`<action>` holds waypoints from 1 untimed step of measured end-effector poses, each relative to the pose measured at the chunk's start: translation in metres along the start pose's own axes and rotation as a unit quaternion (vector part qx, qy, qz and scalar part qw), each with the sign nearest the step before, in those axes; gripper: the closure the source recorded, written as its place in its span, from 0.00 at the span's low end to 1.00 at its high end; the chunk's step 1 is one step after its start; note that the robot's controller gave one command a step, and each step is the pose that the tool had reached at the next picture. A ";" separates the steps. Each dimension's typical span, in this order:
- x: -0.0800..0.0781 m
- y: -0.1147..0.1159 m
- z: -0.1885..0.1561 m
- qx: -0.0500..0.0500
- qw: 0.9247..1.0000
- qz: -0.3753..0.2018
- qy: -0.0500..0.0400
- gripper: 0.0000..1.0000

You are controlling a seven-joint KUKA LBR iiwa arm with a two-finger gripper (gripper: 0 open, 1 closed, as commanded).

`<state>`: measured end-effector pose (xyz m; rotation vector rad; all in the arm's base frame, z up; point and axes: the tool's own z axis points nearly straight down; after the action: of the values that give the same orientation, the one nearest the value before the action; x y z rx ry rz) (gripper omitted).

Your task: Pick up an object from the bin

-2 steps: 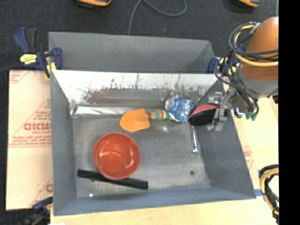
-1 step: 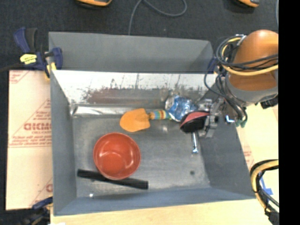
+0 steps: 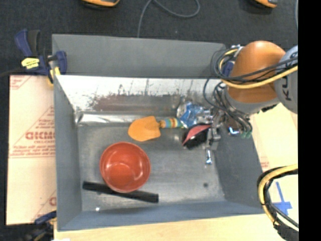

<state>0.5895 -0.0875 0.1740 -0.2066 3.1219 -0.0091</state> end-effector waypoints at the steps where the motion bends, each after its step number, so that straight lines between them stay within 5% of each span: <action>1: 0.007 0.012 0.067 -0.003 1.000 -0.010 0.007 1.00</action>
Offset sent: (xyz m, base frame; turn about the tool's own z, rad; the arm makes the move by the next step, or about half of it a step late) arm 0.0219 0.0160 0.1268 -0.0584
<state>0.5819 -0.0771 0.1064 -0.2391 3.1345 -0.0019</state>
